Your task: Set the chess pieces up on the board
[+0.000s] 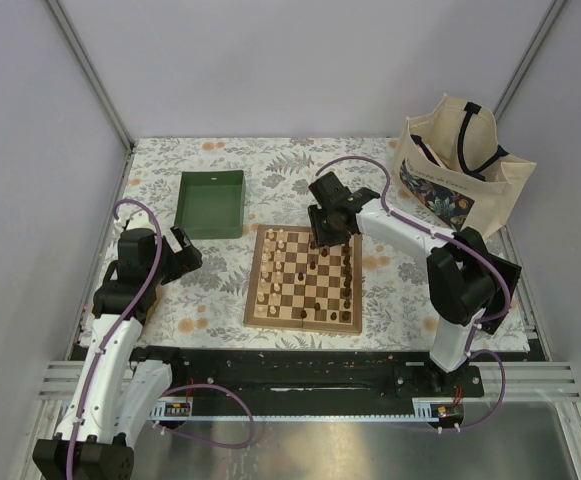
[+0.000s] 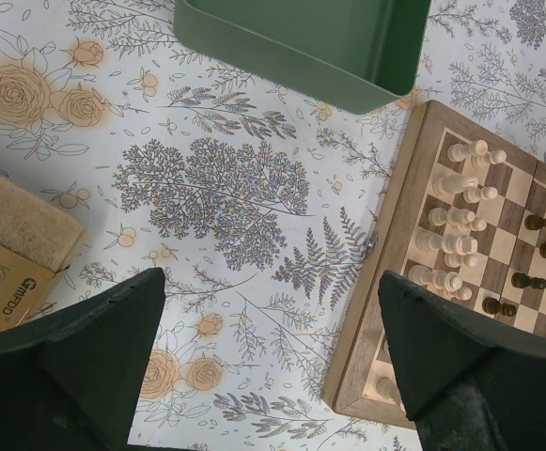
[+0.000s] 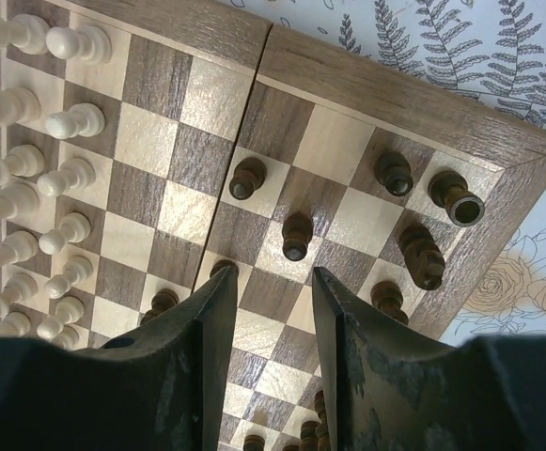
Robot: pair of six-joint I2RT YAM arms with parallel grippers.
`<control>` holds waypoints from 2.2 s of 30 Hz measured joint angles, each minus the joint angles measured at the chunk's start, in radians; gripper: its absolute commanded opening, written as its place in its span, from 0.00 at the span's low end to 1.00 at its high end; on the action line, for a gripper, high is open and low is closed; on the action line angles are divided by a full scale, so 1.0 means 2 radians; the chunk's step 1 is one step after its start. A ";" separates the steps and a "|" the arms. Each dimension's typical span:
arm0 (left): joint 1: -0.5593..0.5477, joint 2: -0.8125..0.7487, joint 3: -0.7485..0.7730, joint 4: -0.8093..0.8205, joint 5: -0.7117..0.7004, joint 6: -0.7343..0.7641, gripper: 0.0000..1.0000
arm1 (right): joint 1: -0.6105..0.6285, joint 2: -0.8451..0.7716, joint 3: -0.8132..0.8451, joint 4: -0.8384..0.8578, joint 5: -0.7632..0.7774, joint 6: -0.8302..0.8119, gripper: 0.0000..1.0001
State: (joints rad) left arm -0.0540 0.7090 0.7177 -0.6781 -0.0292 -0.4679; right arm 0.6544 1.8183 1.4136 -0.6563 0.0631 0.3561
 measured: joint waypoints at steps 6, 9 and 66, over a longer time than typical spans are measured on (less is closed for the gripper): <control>0.000 0.000 0.000 0.000 0.000 0.000 0.99 | 0.000 0.012 0.000 -0.002 0.002 0.000 0.45; 0.000 0.000 0.000 0.000 0.000 0.000 0.99 | 0.000 0.020 0.000 -0.004 0.002 0.000 0.43; 0.000 0.000 0.000 0.000 0.000 0.000 0.99 | -0.024 0.032 -0.006 -0.008 0.039 -0.006 0.19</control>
State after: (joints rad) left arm -0.0536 0.7094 0.7177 -0.6781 -0.0292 -0.4679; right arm 0.6056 1.8832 1.4006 -0.6724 0.1413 0.3443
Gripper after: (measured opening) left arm 0.988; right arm 0.215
